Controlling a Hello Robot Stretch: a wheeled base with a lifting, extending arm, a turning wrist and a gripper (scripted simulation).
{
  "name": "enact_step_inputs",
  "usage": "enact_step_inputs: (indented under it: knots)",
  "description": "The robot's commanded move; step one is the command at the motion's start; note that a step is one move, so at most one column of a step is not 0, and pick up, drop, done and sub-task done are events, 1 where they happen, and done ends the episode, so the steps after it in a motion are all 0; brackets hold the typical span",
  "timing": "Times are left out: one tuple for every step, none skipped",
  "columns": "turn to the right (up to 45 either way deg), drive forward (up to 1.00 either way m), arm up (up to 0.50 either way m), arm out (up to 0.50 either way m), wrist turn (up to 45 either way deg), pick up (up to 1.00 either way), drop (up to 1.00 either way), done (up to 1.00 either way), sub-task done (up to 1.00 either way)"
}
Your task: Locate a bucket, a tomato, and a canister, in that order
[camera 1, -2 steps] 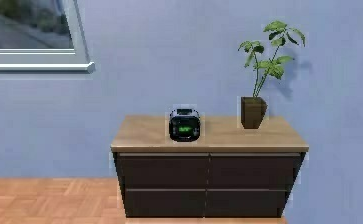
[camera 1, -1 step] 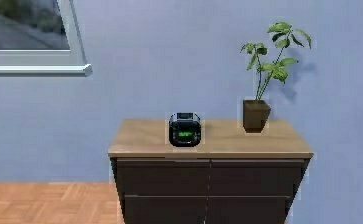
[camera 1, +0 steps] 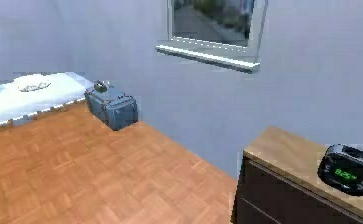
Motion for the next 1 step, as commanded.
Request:
enact_step_inputs:
  knots:
    - [-42.0, 0.00, 0.00, 0.00, 0.0, 0.00, 0.00, 0.00, 0.00]
